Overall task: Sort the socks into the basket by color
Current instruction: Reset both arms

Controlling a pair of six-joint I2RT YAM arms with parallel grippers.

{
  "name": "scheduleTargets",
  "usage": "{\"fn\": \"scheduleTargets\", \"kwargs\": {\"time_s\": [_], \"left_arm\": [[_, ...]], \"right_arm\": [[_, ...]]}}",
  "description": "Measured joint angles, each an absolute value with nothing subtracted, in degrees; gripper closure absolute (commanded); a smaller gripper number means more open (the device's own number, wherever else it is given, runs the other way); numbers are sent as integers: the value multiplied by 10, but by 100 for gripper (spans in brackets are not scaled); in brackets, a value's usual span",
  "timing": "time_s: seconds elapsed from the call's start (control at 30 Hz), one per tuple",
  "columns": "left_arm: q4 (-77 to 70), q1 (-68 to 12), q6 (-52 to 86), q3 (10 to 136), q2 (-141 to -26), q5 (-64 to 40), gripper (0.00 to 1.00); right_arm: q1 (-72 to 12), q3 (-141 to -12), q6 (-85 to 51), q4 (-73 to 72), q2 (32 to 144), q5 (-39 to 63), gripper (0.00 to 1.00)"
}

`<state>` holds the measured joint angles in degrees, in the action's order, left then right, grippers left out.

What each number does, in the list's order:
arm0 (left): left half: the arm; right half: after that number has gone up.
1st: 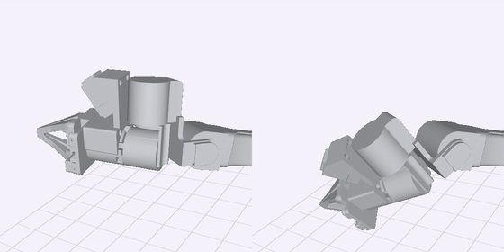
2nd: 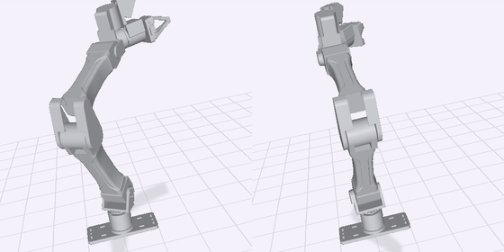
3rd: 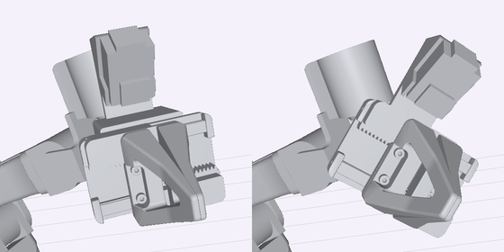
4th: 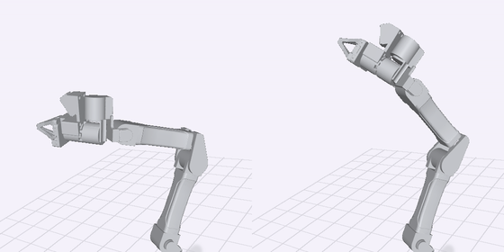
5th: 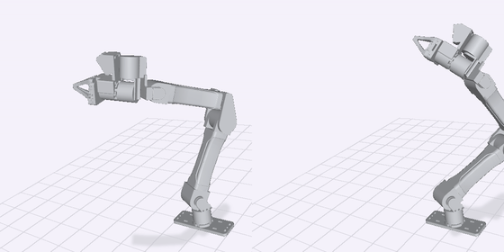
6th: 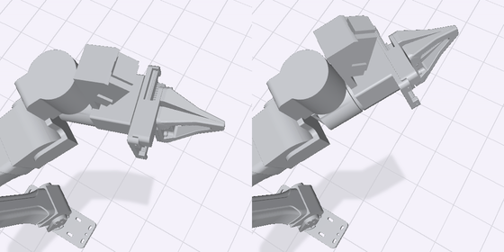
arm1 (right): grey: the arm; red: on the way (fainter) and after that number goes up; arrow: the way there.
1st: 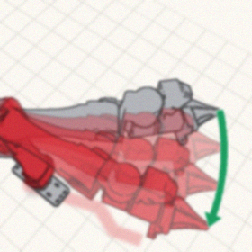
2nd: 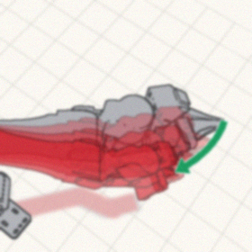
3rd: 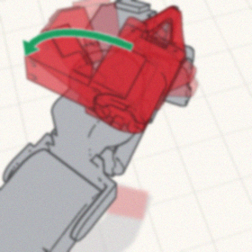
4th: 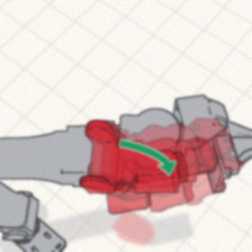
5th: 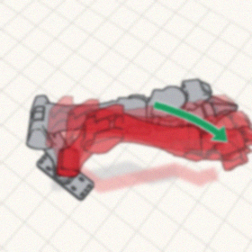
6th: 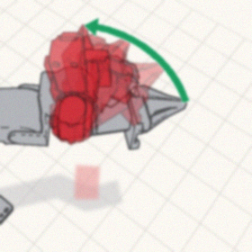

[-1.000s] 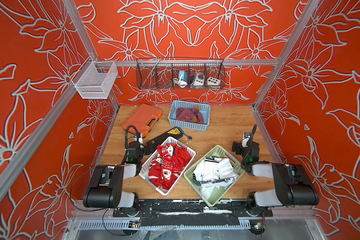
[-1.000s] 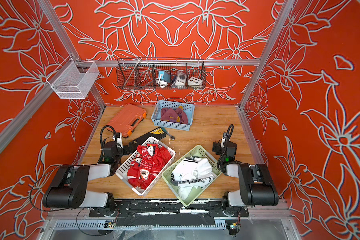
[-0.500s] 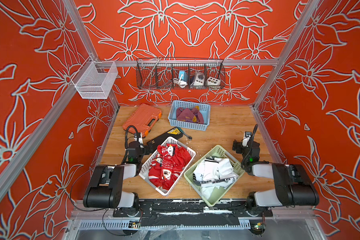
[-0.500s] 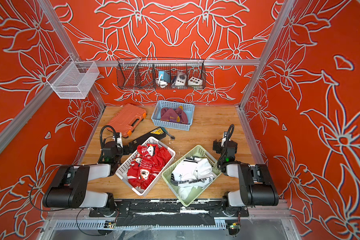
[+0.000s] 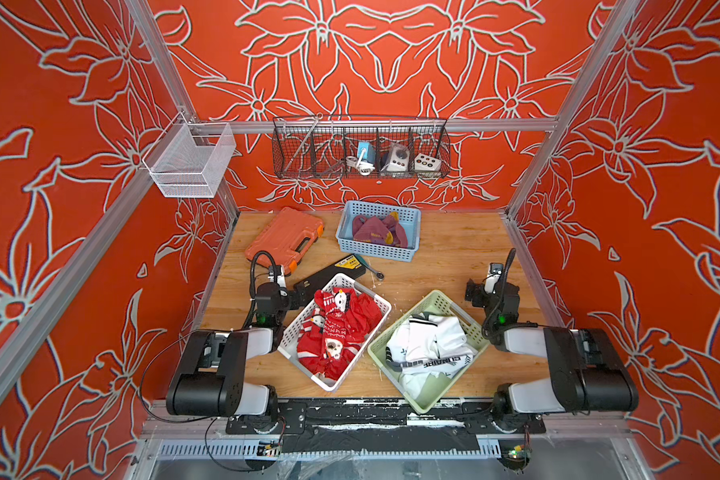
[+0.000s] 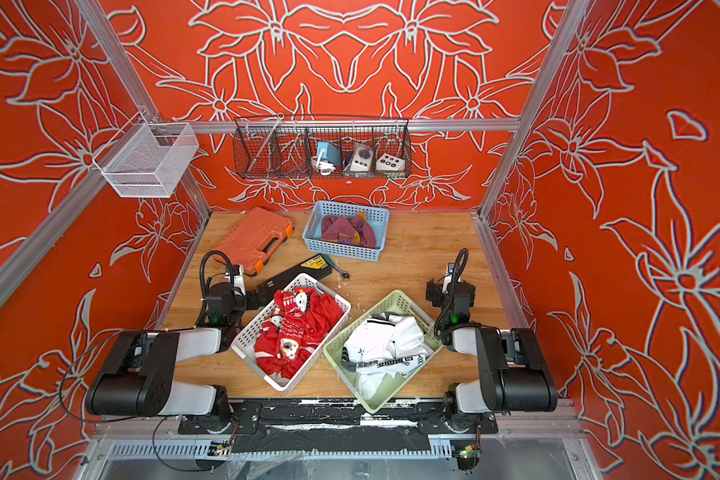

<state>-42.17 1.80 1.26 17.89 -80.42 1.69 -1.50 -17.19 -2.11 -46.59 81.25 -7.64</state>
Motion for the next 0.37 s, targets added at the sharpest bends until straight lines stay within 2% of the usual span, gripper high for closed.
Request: {"fn": "scheduleTargets", "kwargs": {"time_s": [0.37], "left_arm": [[-430, 0, 4, 179, -805, 30, 0]], "right_arm": [[-20, -172, -19, -466, 813, -85, 2]]}}
